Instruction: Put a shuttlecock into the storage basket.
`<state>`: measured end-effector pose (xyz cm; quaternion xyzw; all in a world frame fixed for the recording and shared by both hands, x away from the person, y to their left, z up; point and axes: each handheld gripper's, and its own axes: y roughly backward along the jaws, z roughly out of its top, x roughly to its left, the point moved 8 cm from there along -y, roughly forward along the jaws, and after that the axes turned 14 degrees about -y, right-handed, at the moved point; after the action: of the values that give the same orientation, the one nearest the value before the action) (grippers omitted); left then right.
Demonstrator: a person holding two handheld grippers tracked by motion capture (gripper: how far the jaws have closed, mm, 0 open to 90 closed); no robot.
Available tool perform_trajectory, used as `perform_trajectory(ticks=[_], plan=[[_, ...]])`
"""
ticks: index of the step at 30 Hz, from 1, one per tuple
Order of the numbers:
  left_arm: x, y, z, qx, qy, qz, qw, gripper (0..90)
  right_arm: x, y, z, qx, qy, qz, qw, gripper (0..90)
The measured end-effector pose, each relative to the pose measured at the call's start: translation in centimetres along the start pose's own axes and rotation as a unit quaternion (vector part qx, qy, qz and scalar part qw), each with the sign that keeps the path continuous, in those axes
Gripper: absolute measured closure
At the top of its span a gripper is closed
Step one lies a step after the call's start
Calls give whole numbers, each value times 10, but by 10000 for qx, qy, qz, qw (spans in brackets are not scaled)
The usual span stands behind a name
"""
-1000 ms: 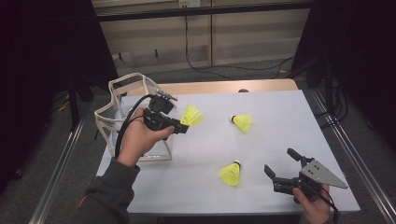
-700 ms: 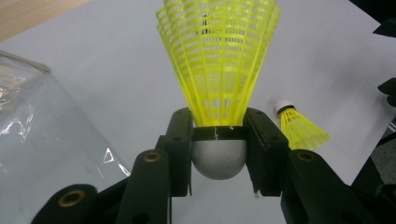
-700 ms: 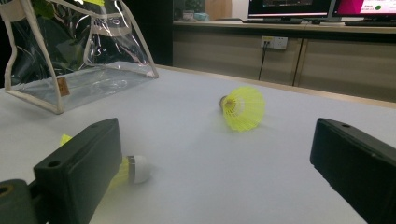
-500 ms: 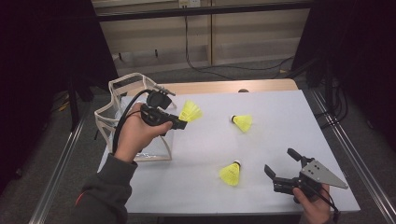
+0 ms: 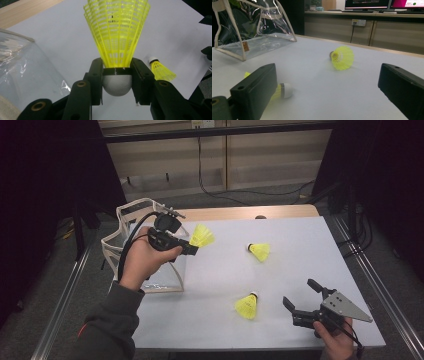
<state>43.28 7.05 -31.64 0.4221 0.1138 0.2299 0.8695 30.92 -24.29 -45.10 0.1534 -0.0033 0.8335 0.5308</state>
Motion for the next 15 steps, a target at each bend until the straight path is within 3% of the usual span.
perform_trajectory(ticks=[15], plan=[[8, 9, 5, -38, 60, 55, 10000, 646, 0, 0, 0, 8, -12, 3, 10000, 20]])
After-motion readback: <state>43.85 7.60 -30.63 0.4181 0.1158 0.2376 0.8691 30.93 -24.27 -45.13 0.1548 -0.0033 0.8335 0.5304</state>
